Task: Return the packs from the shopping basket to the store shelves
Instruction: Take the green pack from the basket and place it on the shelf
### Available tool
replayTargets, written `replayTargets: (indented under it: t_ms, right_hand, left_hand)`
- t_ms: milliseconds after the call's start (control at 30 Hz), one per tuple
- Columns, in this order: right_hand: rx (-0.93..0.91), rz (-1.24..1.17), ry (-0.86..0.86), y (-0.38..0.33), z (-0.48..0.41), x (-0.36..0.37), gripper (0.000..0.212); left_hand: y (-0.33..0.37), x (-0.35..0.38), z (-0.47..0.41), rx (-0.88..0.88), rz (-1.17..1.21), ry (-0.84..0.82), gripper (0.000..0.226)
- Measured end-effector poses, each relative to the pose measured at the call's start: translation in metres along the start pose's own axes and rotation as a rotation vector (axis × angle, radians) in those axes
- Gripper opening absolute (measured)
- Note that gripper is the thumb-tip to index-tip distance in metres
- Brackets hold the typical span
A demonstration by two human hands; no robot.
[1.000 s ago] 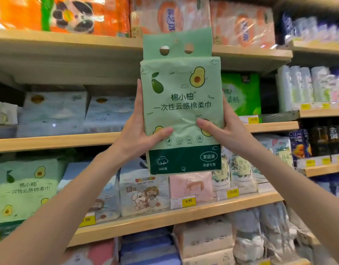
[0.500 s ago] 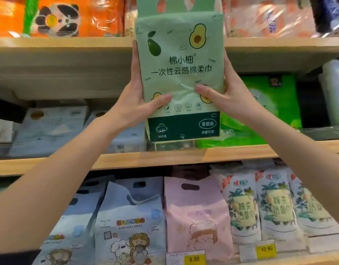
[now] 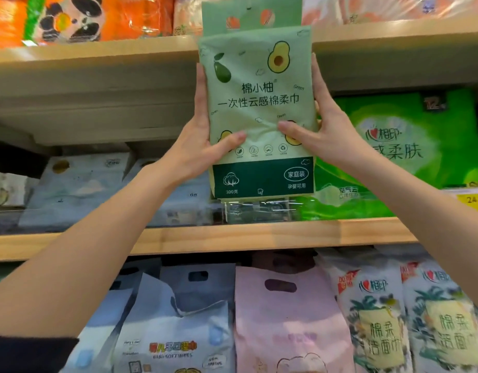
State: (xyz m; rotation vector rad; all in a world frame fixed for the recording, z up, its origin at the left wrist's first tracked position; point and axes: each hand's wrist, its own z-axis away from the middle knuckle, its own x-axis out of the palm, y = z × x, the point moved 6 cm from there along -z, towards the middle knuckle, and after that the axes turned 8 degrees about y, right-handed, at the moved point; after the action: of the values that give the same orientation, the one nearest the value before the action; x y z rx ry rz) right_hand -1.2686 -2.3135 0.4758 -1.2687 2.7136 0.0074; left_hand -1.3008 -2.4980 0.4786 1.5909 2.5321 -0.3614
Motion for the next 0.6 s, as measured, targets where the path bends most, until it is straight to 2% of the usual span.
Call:
replayTargets:
  t_ms: [267,600]
  right_hand:
    - [0.064,0.045,-0.061,0.018,0.005,0.019,0.098]
    - [0.188,0.119,-0.235,0.053,0.012,0.041,0.105]
  left_hand:
    - [-0.02,0.02,0.004,0.004,-0.025,-0.141,0.108]
    - [-0.063,0.048,0.021,-0.221,-0.06,-0.302,0.111]
